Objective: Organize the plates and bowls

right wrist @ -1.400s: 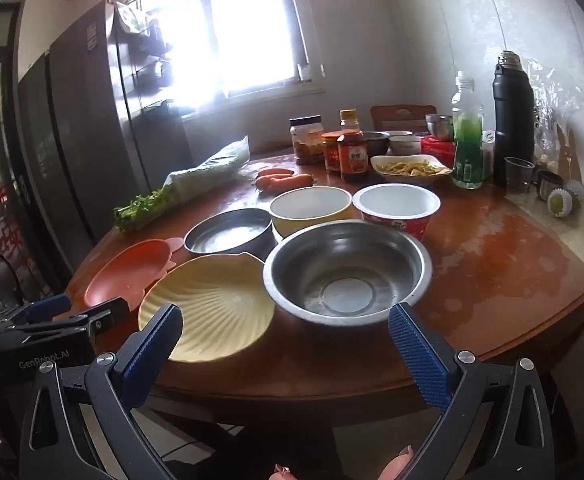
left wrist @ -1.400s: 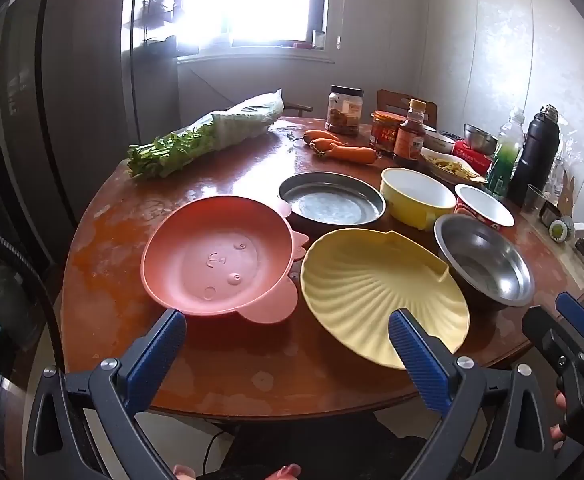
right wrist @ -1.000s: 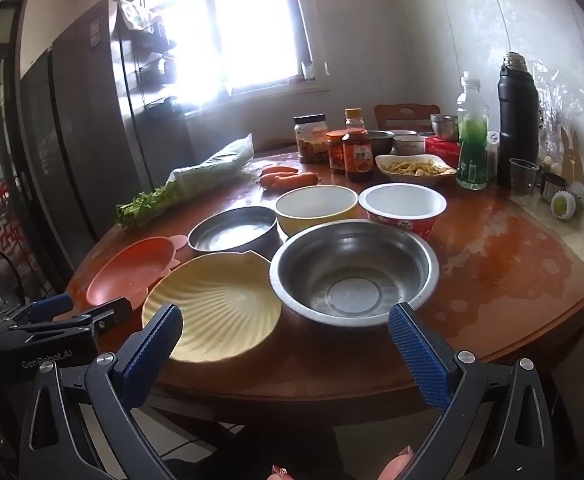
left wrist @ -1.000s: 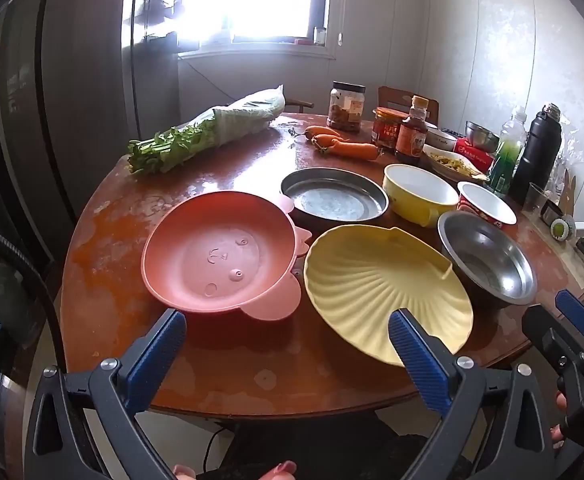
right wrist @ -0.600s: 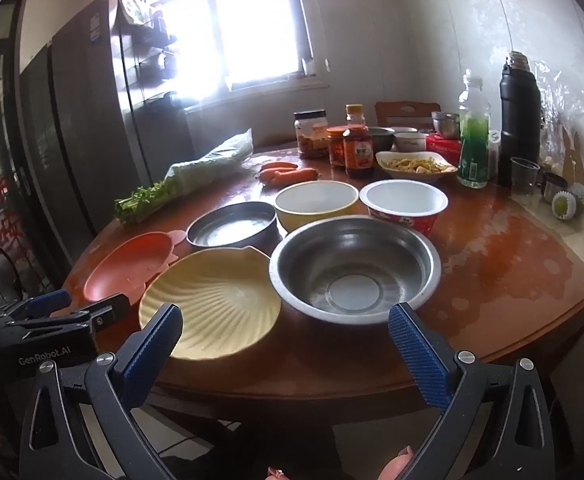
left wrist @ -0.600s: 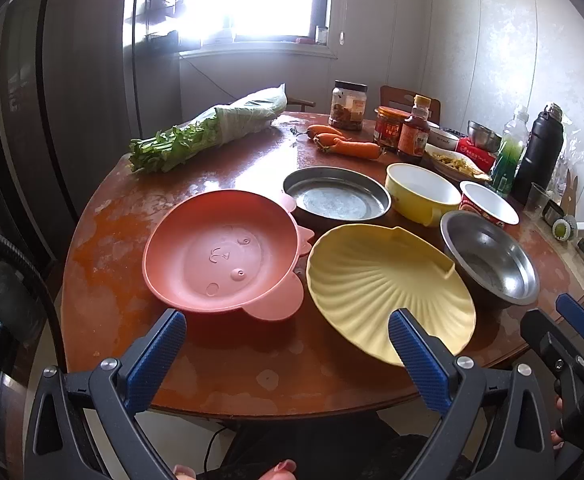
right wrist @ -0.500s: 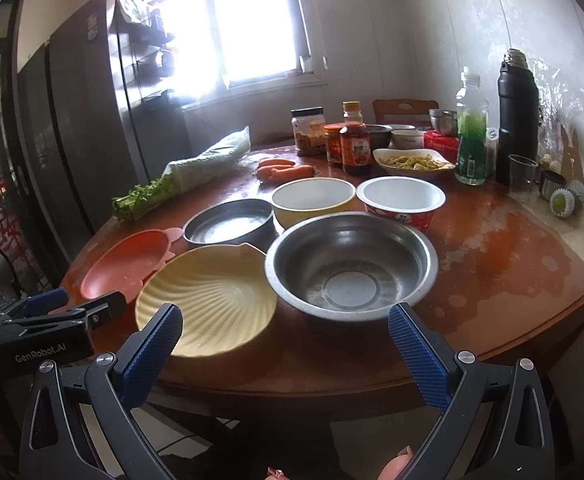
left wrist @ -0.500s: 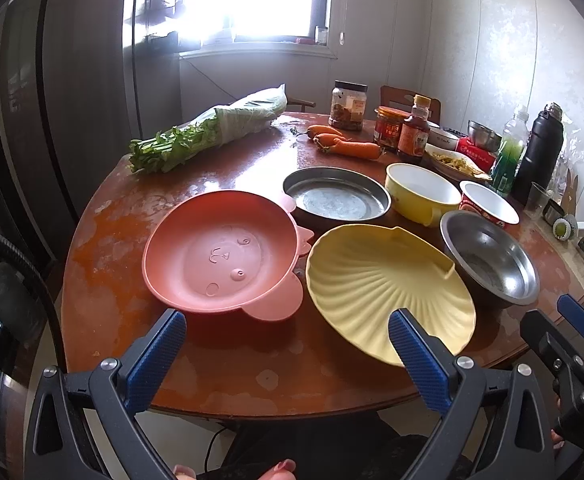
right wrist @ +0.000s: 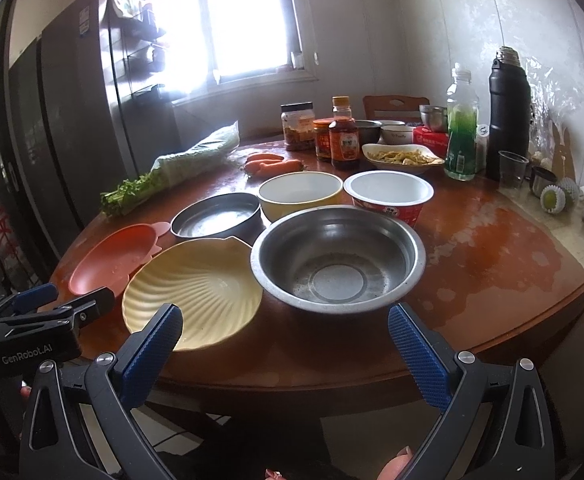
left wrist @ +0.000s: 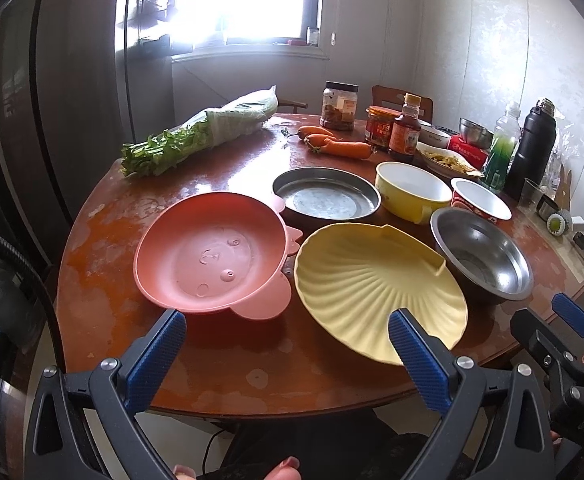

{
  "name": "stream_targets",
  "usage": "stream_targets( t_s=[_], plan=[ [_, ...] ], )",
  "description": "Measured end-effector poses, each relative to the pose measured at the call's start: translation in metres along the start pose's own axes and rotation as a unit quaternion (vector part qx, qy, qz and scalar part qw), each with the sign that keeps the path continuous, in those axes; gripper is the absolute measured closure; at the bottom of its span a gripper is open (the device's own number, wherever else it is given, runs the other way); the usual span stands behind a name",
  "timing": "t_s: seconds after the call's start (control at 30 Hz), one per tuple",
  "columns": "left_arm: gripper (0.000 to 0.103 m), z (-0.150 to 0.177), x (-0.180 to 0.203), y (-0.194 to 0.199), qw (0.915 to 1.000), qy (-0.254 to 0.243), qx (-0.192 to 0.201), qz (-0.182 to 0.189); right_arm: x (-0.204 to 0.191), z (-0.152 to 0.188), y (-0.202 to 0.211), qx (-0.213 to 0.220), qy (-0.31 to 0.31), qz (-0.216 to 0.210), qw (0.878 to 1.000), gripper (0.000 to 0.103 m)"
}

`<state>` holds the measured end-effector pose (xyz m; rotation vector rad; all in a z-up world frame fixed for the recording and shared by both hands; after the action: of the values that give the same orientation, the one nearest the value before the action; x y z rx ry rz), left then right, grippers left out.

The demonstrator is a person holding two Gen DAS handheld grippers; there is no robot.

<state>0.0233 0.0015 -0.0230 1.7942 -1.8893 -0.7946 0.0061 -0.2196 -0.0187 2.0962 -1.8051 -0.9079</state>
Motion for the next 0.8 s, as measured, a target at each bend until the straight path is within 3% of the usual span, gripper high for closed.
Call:
stream_targets(
  t_s=[0.8],
  plan=[
    [0.001, -0.0026, 0.0059, -0.0003, 0.9999, -0.012, 0.002, -0.004, 0.0011, 0.002, -0.0055, -0.001, -0.01, 0.001, 1.0, 0.0]
  ],
)
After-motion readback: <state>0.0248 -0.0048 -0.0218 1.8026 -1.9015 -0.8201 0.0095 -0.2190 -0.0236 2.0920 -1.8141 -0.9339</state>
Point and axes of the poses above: each gripper's, at about its wrist camera, not at the fingertips, and y roughly against the way its jaws point, x to its right, z to its underside, the point moved 3 cm from there along -y, roughly the way its jaws point, and after that the axes turned 11 degrees about -y, right-handed, at the moved point
